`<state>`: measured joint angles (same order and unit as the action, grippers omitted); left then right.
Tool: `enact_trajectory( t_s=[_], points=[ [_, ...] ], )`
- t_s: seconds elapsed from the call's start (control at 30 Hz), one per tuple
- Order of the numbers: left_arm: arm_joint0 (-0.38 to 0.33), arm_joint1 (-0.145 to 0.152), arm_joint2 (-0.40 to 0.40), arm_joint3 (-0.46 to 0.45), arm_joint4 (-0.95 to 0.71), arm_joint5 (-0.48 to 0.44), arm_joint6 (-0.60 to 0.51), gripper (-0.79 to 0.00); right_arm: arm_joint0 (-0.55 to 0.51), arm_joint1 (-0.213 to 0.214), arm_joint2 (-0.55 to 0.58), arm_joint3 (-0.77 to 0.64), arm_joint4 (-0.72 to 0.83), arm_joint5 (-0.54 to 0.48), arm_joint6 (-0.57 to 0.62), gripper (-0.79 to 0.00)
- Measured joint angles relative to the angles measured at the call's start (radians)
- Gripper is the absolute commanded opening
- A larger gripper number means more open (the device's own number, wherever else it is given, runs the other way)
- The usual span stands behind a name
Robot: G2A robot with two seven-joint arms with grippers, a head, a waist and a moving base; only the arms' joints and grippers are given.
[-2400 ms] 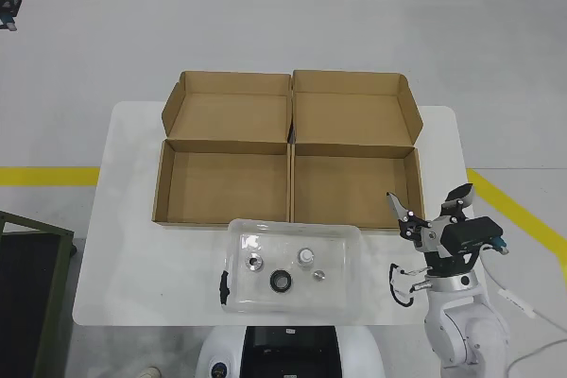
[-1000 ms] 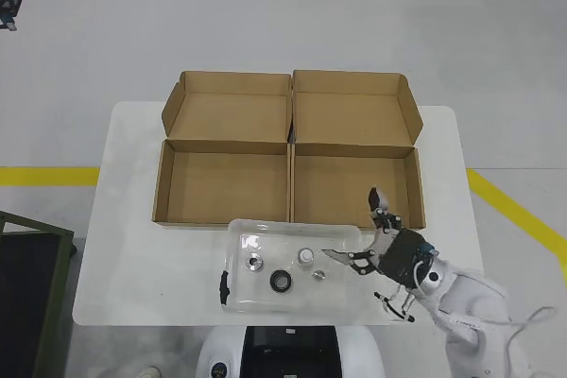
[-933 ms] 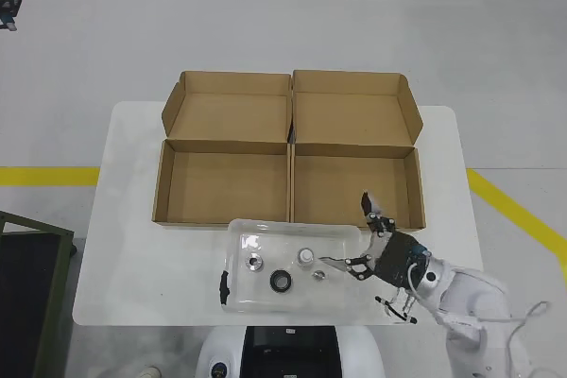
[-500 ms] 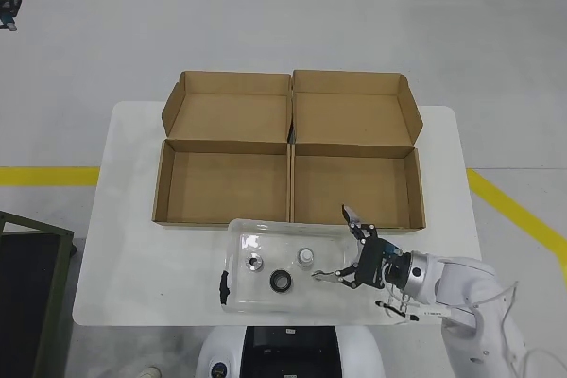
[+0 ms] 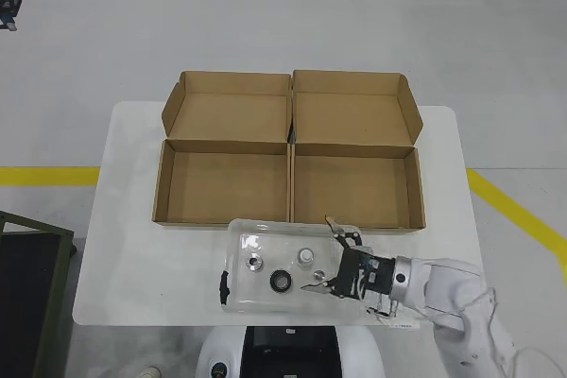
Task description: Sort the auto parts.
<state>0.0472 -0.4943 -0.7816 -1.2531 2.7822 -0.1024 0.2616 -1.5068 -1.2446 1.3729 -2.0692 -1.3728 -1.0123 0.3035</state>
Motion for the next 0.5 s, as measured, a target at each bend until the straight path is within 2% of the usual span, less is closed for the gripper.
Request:
enact_trajectory(
  t_s=[0.17, 0.3, 0.4, 0.5],
  points=[
    [0.000, 0.000, 0.000, 0.000, 0.000, 0.000, 0.000, 0.000, 0.054, 0.032, -0.053, 0.044, 0.023, 0.000, 0.004, 0.000],
    [0.000, 0.000, 0.000, 0.000, 0.000, 0.000, 0.000, 0.000, 0.067, 0.040, -0.058, 0.081, 0.062, 0.000, 0.014, 0.000],
    [0.000, 0.000, 0.000, 0.000, 0.000, 0.000, 0.000, 0.000, 0.079, 0.044, -0.067, 0.101, 0.087, 0.000, 0.040, -0.083],
    [0.000, 0.000, 0.000, 0.000, 0.000, 0.000, 0.000, 0.000, 0.089, 0.050, -0.067, 0.116, 0.105, 0.000, 0.061, -0.117]
  ],
)
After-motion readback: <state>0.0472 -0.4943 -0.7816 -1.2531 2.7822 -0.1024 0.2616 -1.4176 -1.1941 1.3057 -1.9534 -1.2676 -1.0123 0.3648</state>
